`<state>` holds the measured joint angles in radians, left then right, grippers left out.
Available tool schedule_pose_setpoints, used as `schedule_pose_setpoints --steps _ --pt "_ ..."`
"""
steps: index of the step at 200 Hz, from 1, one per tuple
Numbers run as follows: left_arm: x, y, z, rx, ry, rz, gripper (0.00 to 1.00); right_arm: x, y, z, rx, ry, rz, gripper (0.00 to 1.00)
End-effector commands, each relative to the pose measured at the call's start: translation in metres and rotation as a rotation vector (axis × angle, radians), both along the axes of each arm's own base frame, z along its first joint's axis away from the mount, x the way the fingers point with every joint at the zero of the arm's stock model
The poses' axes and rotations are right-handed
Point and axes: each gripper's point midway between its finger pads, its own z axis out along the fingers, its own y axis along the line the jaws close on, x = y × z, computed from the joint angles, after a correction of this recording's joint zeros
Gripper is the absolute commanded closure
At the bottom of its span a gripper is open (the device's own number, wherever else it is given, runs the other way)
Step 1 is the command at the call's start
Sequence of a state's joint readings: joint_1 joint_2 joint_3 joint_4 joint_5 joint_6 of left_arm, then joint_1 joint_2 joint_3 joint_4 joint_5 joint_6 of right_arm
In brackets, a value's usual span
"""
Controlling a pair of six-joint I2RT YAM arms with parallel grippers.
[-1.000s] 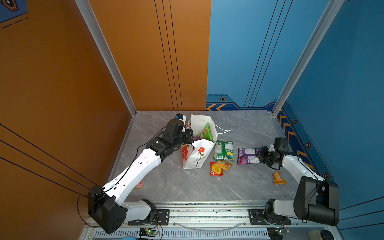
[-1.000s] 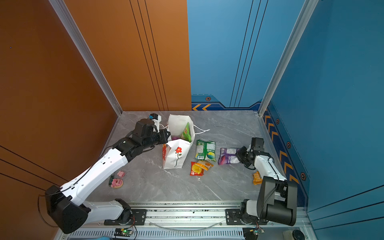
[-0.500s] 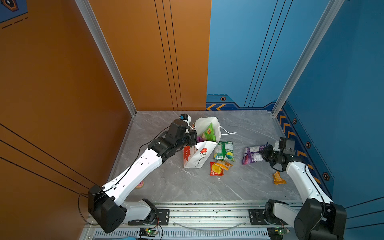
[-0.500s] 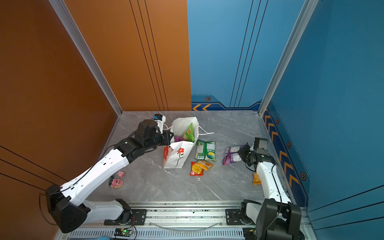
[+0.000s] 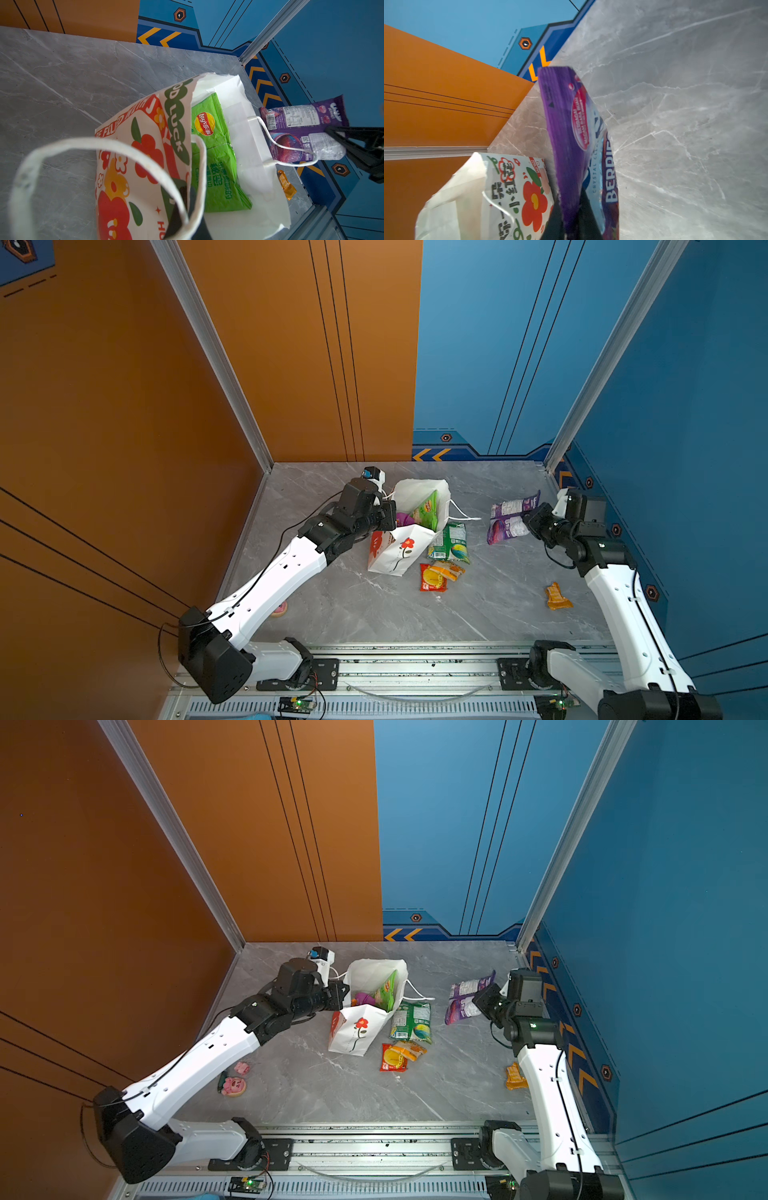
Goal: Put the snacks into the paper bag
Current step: 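Lift the purple Fox's Berries bag with the right gripper toward the paper bag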
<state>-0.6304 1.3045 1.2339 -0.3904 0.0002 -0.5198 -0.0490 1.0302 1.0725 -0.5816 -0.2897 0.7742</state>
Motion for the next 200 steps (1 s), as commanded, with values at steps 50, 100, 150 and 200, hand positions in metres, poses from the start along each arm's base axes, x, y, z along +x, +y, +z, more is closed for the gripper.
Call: schedule_pose_setpoints --steps 50,100,150,200 --pt "0.002 -0.002 0.026 -0.018 -0.074 0.001 1.00 -0.003 0.039 0.111 -0.054 -0.216 0.079 1.00" --pt "0.000 -0.003 0.027 -0.020 -0.075 -0.003 1.00 0.000 0.095 0.144 -0.054 -0.277 0.204 1.00" --pt "-0.002 -0.007 0.028 -0.017 -0.079 -0.017 1.00 0.000 0.143 0.142 -0.063 -0.279 0.294 1.00" --pt "-0.002 -0.010 0.028 -0.014 -0.082 -0.023 1.00 -0.006 0.173 0.125 -0.068 -0.240 0.361 1.00"
